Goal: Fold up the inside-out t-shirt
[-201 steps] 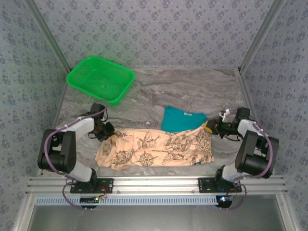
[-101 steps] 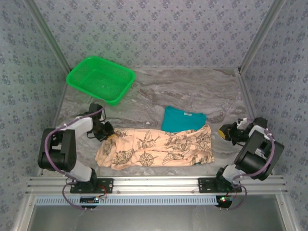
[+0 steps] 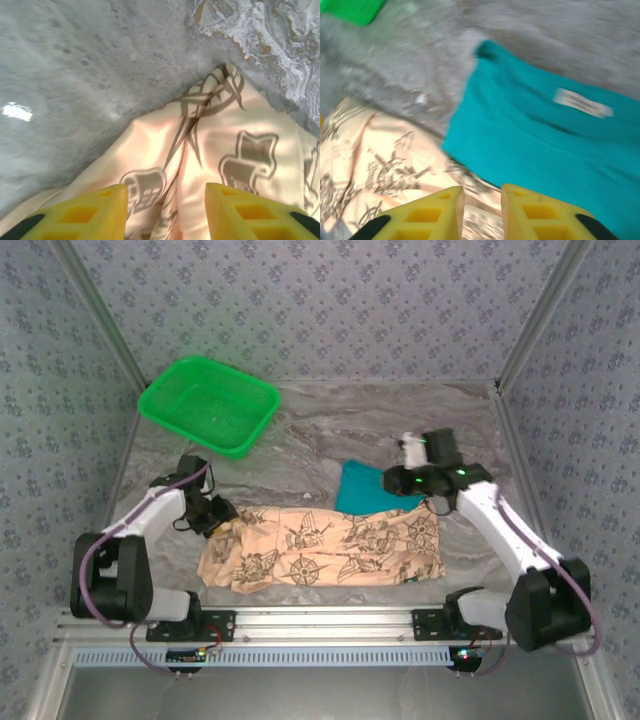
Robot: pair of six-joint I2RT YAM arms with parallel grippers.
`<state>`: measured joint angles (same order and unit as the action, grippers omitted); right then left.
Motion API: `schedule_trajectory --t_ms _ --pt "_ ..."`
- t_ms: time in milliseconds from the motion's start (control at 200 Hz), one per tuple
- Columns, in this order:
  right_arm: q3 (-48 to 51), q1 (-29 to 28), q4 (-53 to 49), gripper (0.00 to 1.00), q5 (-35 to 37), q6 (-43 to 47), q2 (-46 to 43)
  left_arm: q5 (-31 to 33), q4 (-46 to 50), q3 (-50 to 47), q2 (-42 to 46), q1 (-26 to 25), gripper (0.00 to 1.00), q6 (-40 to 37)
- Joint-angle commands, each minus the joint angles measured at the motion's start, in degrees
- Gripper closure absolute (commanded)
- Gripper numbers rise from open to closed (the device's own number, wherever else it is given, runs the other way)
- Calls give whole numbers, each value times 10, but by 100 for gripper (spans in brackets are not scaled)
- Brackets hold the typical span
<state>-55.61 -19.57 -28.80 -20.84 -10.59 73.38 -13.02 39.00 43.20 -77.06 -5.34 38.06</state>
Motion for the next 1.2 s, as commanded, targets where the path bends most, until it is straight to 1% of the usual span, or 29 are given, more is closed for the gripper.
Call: schedule_trajectory --t_ms 0,40,70,85,170,195,225,280,330,410,495,615,670,720,760,865,909,959,994,1064,1194 --pt "-69 -115 19 68 52 41 104 53 47 2 25 16 47 8" --pt "-102 -150 22 66 61 44 150 56 41 -1 15 19 47 6" --pt "-121 -169 24 64 57 36 183 58 34 -3 4 20 47 6" --pt "-146 -178 25 64 54 30 198 58 29 -4 -1 20 47 6" --pt "-201 -233 44 60 45 -1 283 51 3 -14 -30 20 52 11" --pt "-218 -251 47 59 52 -8 304 48 -20 -17 -37 20 52 11" --pt "-235 -268 45 58 65 -20 329 48 -26 -19 -44 20 54 13" --pt "-262 -293 43 56 67 -34 368 54 -32 -19 -52 20 55 16" --pt "-278 -305 38 54 78 -55 394 58 -37 -21 -54 20 57 20" --pt "-290 -309 41 51 72 -84 420 67 -39 -28 -49 20 63 25" --pt "-300 -306 48 50 36 -109 441 74 -30 -34 -37 20 72 26" --pt "-310 -305 65 52 -12 -134 460 87 -13 -45 -13 23 78 24" --pt "-314 -308 69 57 -23 -136 468 83 -12 -52 -4 29 79 26" --pt "-321 -309 70 69 -30 -130 473 72 -12 -56 2 35 80 26" --pt "-329 -311 64 75 -34 -121 476 64 -10 -57 5 40 80 26" --pt "-354 -315 44 83 -31 -101 479 45 -5 -54 17 50 80 19" --pt "-363 -314 38 86 -32 -96 483 39 6 -51 23 54 77 15" --pt "-370 -312 36 94 -39 -93 491 31 12 -49 29 61 71 12" --pt "-374 -311 37 96 -44 -86 496 22 14 -47 32 67 67 8" --pt "-385 -316 40 99 -38 -56 498 2 21 -40 37 83 63 0" --pt "-448 -321 -17 100 40 32 516 -15 42 -24 48 103 56 -14"
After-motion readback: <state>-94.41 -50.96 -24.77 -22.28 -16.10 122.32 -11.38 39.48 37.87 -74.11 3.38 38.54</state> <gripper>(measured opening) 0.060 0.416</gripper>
